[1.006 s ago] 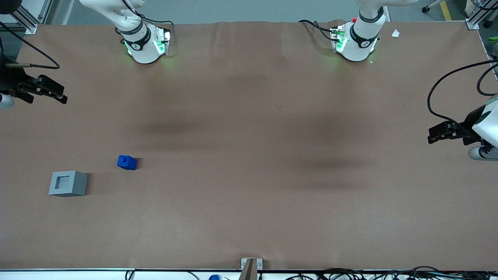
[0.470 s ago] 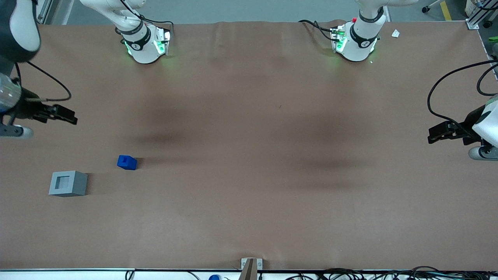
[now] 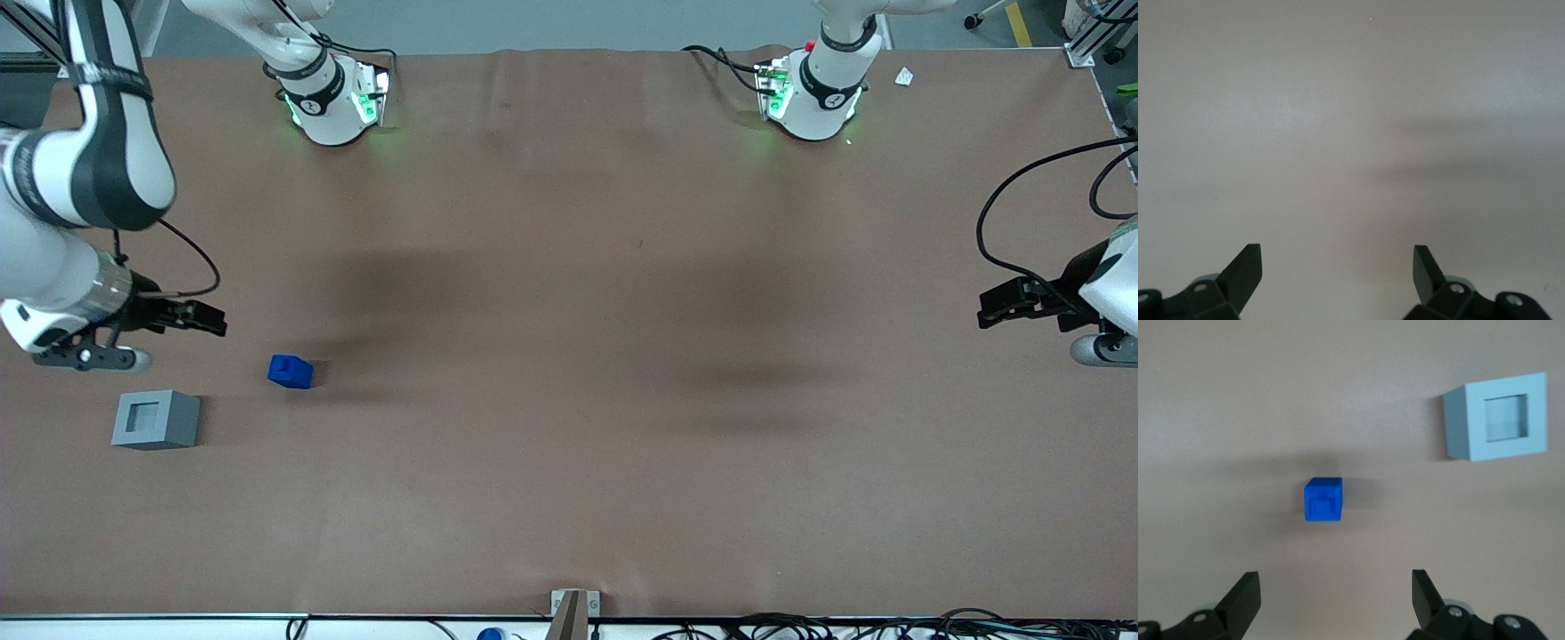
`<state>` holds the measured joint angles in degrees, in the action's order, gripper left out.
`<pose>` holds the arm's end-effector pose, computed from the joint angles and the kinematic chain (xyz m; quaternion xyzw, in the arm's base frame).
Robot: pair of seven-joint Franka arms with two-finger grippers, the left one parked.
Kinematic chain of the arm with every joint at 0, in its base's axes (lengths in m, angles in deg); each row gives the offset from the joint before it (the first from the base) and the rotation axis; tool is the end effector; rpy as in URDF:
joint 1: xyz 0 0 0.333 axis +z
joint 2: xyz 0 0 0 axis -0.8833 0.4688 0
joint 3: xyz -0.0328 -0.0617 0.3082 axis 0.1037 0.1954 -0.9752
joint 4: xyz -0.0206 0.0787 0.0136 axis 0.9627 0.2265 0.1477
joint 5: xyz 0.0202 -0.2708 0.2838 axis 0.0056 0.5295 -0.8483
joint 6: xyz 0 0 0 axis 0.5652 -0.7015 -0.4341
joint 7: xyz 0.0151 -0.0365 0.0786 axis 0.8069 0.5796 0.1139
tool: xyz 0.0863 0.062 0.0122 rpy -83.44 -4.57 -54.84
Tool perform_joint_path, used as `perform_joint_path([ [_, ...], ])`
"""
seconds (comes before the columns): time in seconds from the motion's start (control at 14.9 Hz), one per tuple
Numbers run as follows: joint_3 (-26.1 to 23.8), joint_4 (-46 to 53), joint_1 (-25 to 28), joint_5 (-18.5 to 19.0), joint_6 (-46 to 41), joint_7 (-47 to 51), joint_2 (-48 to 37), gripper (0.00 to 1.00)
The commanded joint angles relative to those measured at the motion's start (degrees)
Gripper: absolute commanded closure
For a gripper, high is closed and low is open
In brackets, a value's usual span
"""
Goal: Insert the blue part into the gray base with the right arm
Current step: 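Lower the right gripper around the blue block and close on it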
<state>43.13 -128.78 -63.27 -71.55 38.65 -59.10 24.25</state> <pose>0.6022 -0.0249 0.4022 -0.9994 0.0257 0.0230 0.0005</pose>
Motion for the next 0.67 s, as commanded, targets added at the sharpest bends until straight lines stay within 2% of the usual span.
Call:
perform_joint_path([
  [0.0, -0.2, -2.9, 1.0, -0.2, 5.5, 0.3, 2.0, 0.02],
  [0.34, -0.2, -5.9, 1.9, -0.6, 14.6, 0.4, 7.4, 0.05],
  [0.6, -0.1, -6.8, 2.9, -0.6, 17.8, 0.6, 10.1, 0.08],
])
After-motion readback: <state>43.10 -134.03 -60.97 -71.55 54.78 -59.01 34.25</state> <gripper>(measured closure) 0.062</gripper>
